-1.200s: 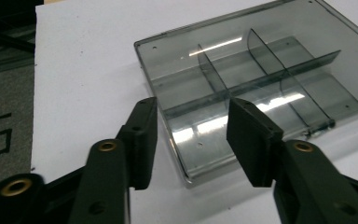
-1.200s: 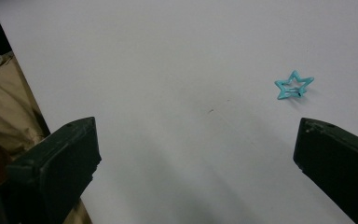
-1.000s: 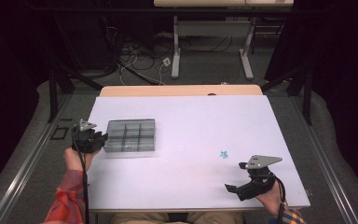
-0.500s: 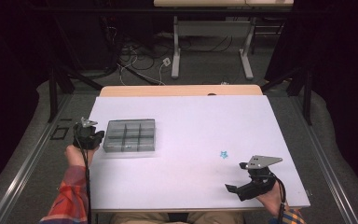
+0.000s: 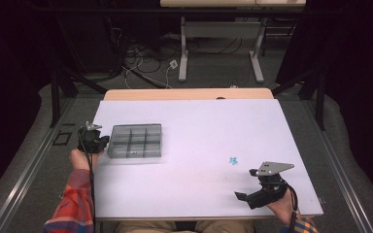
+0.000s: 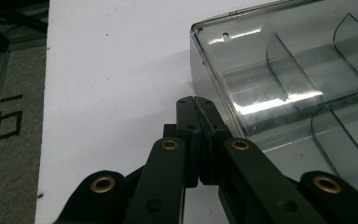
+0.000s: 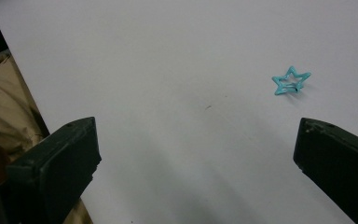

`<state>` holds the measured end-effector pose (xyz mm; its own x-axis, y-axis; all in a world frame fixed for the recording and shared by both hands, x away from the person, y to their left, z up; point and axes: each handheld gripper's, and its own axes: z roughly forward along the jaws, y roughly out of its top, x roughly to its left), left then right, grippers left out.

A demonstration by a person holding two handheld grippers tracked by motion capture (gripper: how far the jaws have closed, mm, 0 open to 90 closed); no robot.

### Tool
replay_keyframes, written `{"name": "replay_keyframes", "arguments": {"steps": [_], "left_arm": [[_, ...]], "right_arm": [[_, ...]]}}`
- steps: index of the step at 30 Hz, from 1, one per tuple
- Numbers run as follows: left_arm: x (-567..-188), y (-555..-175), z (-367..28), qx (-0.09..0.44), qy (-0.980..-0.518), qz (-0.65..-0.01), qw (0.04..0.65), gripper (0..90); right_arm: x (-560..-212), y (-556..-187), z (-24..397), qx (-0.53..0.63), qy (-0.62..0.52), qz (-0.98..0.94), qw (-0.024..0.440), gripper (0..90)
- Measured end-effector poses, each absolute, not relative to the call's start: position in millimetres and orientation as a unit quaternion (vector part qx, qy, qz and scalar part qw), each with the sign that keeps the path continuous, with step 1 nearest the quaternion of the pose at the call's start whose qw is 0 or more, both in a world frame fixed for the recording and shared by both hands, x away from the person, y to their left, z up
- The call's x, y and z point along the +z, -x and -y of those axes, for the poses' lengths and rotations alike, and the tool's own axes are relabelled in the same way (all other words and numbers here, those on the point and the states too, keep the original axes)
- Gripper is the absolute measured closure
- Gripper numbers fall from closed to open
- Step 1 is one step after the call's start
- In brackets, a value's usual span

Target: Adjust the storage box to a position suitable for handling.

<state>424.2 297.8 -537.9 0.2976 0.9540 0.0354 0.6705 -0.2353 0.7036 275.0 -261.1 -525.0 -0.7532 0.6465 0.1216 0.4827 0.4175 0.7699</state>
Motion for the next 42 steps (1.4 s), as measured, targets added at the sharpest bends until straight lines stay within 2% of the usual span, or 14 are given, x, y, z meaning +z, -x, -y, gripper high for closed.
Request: {"name": "replay_keyframes", "arguments": {"steps": [22,42], "left_arm": [[-540.6,-428.0,-293.5,0.234,-0.763,-0.530,0.289,89.9],[-543.2,-427.1,-273.2,0.236,-0.780,-0.502,0.289,89.9]], "right_arm": [[-525.3,-275.9,260.1,0.420,-0.336,-0.838,0.095,0.0],[-525.4,-276.0,260.2,0.420,-0.336,-0.838,0.094,0.0]]}}
